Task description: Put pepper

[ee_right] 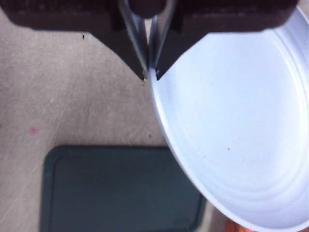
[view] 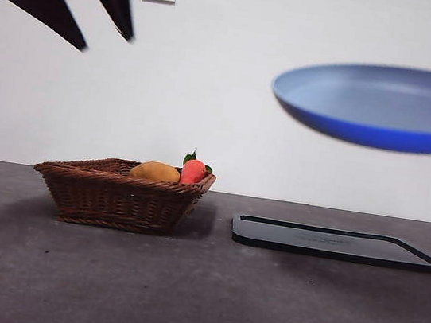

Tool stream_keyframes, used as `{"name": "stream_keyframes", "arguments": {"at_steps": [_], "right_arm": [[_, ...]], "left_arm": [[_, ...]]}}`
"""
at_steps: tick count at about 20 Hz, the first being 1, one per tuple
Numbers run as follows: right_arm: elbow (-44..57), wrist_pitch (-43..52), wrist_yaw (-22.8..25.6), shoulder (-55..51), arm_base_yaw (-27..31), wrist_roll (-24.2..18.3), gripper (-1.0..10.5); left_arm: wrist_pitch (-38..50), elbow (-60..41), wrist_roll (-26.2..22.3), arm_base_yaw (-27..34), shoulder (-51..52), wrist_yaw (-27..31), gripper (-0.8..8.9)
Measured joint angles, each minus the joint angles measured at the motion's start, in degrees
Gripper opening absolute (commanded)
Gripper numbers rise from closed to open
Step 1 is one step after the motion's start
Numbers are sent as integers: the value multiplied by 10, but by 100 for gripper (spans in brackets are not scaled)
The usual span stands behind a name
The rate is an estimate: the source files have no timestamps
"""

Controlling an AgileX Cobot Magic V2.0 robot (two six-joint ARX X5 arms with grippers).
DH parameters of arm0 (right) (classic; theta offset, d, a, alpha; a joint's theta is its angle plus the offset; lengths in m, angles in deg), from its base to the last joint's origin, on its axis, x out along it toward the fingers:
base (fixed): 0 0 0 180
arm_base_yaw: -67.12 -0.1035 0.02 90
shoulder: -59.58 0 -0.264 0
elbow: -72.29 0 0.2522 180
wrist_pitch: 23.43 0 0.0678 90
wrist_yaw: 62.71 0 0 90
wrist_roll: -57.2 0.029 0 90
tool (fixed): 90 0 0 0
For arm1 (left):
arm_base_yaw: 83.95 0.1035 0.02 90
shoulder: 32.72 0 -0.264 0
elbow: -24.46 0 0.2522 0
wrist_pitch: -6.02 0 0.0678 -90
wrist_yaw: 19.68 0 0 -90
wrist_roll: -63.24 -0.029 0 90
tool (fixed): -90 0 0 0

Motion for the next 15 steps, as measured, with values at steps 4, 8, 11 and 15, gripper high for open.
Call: {"name": "stream_keyframes", "arguments": {"at_steps": [4,8,11,15], "right_arm": [[-1,-10,0,-51,6,10,3],[-1,-13,0,-75,6,16,3],[-1,-15,0,-75,6,17,3],[-1,-16,0,-75,6,17,3]], "left_arm": [[-9,88,2,-24,-137,55,378],[0,124,2,-33,-232,91,378],[17,127,5,-35,-273,91,378],[43,127,14,-35,-308,91,378]]}}
